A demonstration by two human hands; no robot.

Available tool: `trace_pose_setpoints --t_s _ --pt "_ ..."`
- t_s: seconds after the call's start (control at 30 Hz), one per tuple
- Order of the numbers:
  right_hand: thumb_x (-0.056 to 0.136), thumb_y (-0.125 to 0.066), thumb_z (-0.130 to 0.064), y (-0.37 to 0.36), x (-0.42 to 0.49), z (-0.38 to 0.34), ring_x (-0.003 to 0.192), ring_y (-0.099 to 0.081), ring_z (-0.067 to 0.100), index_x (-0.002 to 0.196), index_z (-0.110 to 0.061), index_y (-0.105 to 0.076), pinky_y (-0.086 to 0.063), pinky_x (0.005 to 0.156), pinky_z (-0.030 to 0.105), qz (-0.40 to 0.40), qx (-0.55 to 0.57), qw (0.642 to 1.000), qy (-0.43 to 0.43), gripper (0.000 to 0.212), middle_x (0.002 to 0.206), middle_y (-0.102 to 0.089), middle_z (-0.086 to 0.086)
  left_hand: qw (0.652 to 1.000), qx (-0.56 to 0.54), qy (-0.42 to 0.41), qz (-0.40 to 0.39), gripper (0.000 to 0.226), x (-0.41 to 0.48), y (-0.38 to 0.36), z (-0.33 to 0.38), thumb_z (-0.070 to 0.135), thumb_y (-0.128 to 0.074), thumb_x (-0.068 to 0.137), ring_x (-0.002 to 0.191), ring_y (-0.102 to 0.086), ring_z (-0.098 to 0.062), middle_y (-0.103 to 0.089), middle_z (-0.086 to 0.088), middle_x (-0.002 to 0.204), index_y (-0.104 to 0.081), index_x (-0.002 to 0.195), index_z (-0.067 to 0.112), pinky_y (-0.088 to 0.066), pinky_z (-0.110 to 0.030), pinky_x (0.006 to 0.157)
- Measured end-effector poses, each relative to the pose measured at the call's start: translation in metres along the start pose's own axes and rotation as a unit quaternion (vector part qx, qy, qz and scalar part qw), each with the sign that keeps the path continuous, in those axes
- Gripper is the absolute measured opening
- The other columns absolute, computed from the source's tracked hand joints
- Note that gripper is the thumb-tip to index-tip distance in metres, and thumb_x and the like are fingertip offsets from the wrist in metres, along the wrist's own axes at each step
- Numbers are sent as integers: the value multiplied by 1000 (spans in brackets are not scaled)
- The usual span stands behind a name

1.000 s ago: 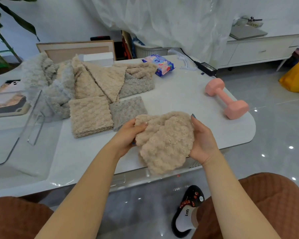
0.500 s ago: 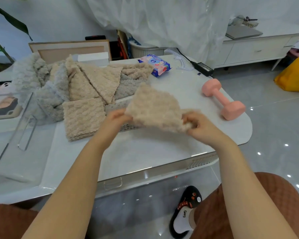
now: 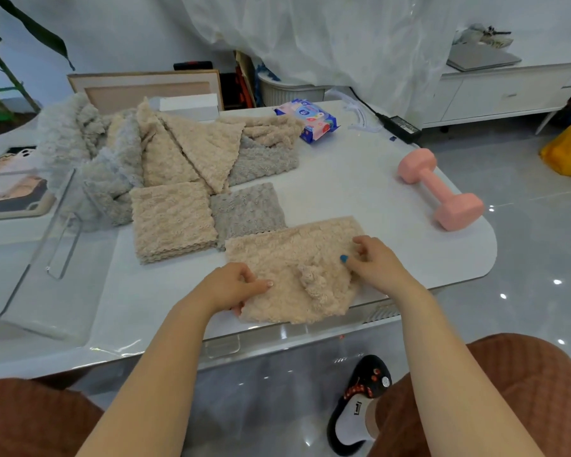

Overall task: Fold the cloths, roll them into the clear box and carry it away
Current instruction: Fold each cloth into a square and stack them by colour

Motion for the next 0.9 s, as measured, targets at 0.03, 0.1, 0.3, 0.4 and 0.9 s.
trace_pose_setpoints --t_s 0.03,0.1,0.3,0.4,0.9 --pt "90 -60 -30 -4 1 0 107 -52 18 124 -11 -54 -37 84 25 -8 -5 1000 7 39 115 -53 1 999 8 -15 30 42 2 1 1 52 -66 81 57 -61 -15 -66 -2 70 -59 89 12 -50 -31 62" --pt "86 -65 -30 -6 1 -2 86 -52 20 90 -7 -62 -38 70 29 4 -33 999 36 23 85 -55 -1 996 -1 -48 69 31 2 3 4 44 -67 83 59 -57 -13 -63 1 69 -59 81 14 -49 -31 61" --pt "81 -56 -19 34 -20 13 80 -48 24 73 -13 -55 -28 66 28 254 47 964 56 10 79 -50 1 989 -150 -6 -12 17 -17 17 -16 19 -58 93 55 -59 -16 -59 -7 65 -54 79 10 -48 -23 50" --pt "85 -59 -12 31 -23 16 69 -49 17 70 -14 -55 -34 64 27 263 120 957 27 15 73 -55 1 979 -203 16 6 23 -24 35 -31 18 -53 95 54 -56 -17 -56 -5 65 -52 72 13 -43 -23 47" --pt "96 -38 -12 -4 -6 5 53 -43 22 98 -14 -44 -30 51 31 117 60 991 23 6 60 -47 6 980 -163 -5 114 27 -11 28 -21 21 -61 90 64 -51 -16 -57 -8 102 -46 113 20 -44 -26 52"
Point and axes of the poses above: each hand's wrist, its own x-axis towards the middle knuckle, its own y-axis out of the back of the hand, z = x × y, the point moved 8 cm from there along x, towards the middle knuckle
